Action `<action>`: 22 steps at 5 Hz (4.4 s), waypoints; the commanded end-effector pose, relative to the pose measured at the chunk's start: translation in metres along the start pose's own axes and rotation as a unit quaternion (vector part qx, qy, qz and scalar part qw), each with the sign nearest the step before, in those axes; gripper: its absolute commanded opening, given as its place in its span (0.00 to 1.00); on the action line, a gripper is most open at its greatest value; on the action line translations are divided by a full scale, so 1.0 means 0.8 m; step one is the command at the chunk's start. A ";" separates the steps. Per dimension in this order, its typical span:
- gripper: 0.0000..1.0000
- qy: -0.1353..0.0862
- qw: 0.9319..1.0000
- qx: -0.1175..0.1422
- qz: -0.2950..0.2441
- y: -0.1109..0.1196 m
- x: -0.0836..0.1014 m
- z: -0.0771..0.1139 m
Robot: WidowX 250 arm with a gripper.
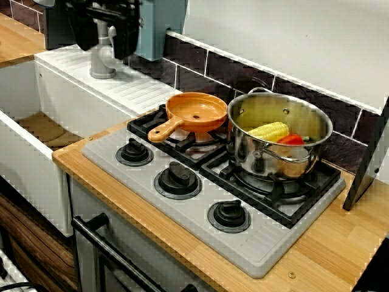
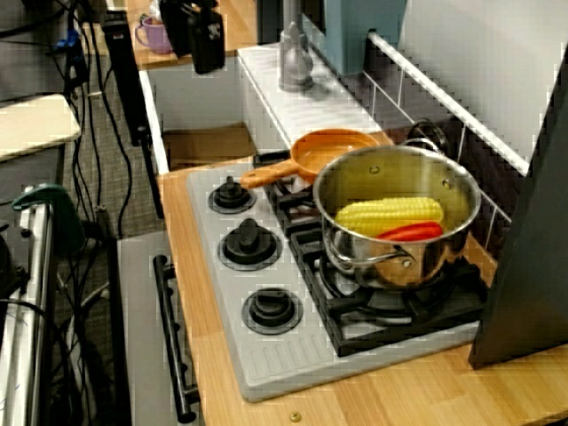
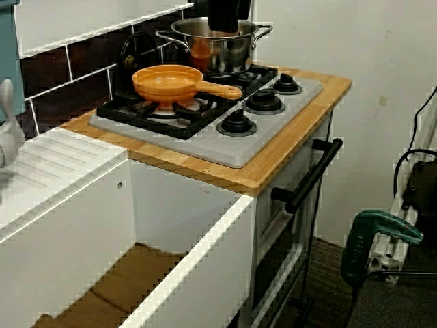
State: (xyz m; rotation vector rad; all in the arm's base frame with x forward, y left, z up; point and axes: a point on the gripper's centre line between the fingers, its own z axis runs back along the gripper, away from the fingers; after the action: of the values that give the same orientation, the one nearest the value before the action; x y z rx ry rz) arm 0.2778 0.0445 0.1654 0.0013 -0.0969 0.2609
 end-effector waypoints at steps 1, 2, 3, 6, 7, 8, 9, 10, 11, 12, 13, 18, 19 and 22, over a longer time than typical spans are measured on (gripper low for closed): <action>1.00 -0.033 0.997 0.001 -0.072 -0.035 -0.012 -0.016; 1.00 -0.028 0.998 -0.004 -0.064 -0.041 -0.011 -0.015; 1.00 -0.049 0.998 -0.018 -0.047 -0.044 0.002 -0.014; 1.00 -0.070 0.997 -0.018 -0.039 -0.068 0.030 -0.048; 1.00 -0.066 0.997 -0.015 -0.047 -0.078 0.022 -0.055; 1.00 -0.067 0.997 -0.013 -0.048 -0.083 0.013 -0.062; 1.00 -0.080 0.996 -0.004 -0.044 -0.086 0.001 -0.067; 1.00 -0.077 0.996 -0.001 -0.035 -0.082 0.005 -0.077; 1.00 -0.074 0.997 0.001 -0.031 -0.078 0.011 -0.086; 1.00 -0.068 0.997 -0.003 -0.032 -0.073 0.015 -0.089; 1.00 -0.069 0.997 -0.006 -0.029 -0.071 0.016 -0.087; 1.00 -0.055 0.998 -0.001 -0.009 -0.074 0.026 -0.113; 0.00 -0.053 0.999 -0.003 -0.002 -0.071 0.028 -0.113; 0.00 -0.053 0.998 -0.016 0.013 -0.050 0.023 -0.087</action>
State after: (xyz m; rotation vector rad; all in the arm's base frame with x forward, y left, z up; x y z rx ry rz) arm 0.3072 0.0061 0.0763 -0.0167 -0.1360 0.2833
